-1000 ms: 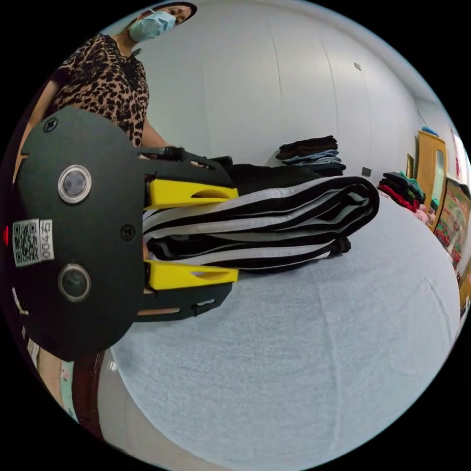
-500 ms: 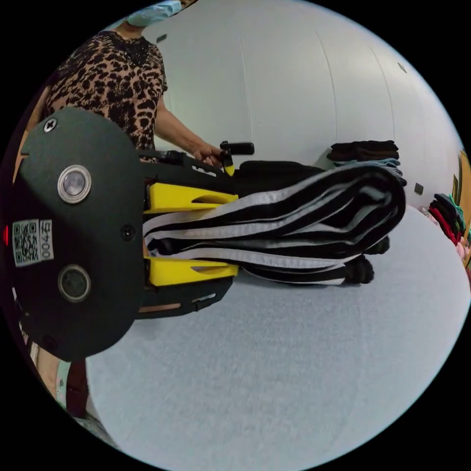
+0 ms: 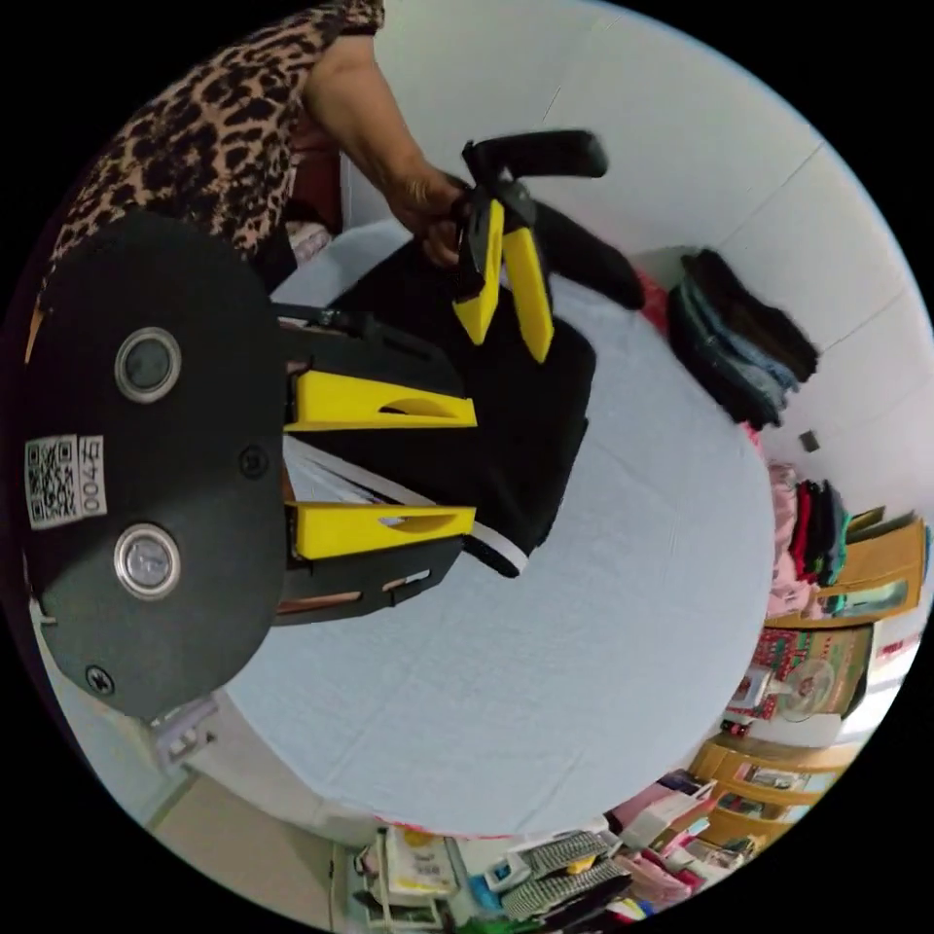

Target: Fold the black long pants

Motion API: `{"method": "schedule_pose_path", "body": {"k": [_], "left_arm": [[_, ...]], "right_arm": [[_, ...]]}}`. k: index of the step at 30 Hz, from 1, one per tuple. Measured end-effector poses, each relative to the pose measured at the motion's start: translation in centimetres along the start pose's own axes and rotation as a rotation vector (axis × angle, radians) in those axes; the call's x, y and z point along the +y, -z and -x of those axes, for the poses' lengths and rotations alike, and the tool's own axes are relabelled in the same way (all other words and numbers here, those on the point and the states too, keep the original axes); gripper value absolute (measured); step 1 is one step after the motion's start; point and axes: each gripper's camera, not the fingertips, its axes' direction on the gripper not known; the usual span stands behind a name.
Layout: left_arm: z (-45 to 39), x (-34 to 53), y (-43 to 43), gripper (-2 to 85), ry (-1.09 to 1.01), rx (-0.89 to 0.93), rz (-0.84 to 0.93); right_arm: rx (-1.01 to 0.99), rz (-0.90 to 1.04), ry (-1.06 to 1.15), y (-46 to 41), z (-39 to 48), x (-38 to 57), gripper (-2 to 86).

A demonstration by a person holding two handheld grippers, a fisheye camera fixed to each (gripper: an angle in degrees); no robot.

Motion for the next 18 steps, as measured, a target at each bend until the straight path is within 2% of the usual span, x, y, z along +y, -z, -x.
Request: {"method": "schedule_pose_path", "body": {"k": [4,6,15,18], "left_arm": [[0.4,-3.3,-8.2,14.0,-0.04,-0.091,0.181],[0.0,-3.2,-9.1,12.6,-0.071,-0.179,0.146],[-1.4,-2.5,-10.5,11.2,-0.035,-0.204,0.103],[-0.8,-3.5,-10.1,12.0,0.071,-0.158,0.136]], "right_arm": [[0.225,0.257,0.014,-6.0,-1.4,-2.9,9.8],[0.178,0.247,-0.036,-6.3,-2.7,-3.4,9.7],[0.019,0.262,0.026,-6.2,-6.3,-3.9,9.3],[-0.125,0.284,0.032,-5.2,-8.9,-4.3,8.4]]}}
